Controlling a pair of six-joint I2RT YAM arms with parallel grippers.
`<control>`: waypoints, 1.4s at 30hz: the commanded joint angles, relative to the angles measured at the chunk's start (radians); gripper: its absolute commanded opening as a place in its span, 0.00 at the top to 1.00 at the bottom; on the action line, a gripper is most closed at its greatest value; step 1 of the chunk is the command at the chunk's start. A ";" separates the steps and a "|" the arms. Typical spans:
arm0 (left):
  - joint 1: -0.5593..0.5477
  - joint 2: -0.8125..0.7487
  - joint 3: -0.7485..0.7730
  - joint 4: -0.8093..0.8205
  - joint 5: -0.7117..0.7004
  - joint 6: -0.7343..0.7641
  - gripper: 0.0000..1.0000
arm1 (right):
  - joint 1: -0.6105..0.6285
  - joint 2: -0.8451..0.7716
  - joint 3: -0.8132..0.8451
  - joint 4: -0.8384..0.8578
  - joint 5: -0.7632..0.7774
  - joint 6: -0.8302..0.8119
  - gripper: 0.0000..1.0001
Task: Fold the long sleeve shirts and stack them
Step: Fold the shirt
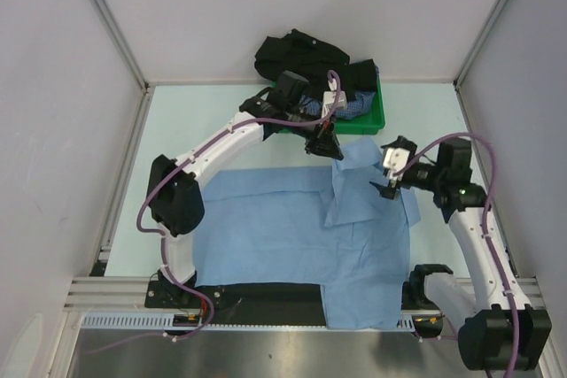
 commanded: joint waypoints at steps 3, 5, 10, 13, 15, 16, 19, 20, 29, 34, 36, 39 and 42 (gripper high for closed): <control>0.000 -0.063 -0.024 0.024 0.111 -0.042 0.89 | 0.148 -0.044 -0.096 0.339 0.203 -0.087 0.00; -0.003 -0.065 -0.033 0.024 0.114 -0.042 0.89 | 0.174 -0.041 -0.089 0.356 0.219 -0.082 0.06; -0.009 -0.080 -0.063 0.020 0.110 -0.039 0.87 | 0.198 -0.041 -0.047 0.394 0.265 -0.047 0.66; -0.006 -0.135 -0.115 0.053 0.020 -0.039 0.68 | 0.194 -0.044 0.053 0.306 0.276 -0.001 1.00; 0.006 -0.246 -0.178 0.159 -0.103 -0.072 0.56 | 0.189 -0.033 0.140 0.135 0.266 0.055 1.00; 0.012 -0.300 -0.306 0.225 -0.267 -0.107 0.49 | 0.188 -0.016 0.227 0.076 0.265 0.092 1.00; 0.023 -0.497 -0.579 0.382 -0.511 -0.178 0.13 | 0.197 0.012 0.331 -0.126 0.269 0.236 1.00; 0.019 -0.523 -0.618 0.361 -0.562 -0.177 0.08 | 0.203 0.013 0.363 -0.153 0.300 0.320 1.00; -0.361 -0.855 -1.140 0.706 -1.094 -0.008 0.00 | 0.246 0.019 0.383 -0.209 0.495 0.770 1.00; -0.495 -0.743 -1.121 0.808 -1.229 0.040 0.01 | 0.241 0.009 0.409 -0.167 0.621 0.951 1.00; -0.547 -0.672 -1.082 0.819 -1.313 0.035 0.00 | 0.241 -0.004 0.423 -0.173 0.668 0.996 1.00; -0.604 -0.594 -1.027 0.828 -1.381 0.020 0.01 | 0.241 -0.040 0.426 -0.163 0.728 1.088 1.00; -0.632 -0.537 -0.966 0.828 -1.438 -0.031 0.01 | 0.246 -0.059 0.428 -0.179 0.760 1.148 1.00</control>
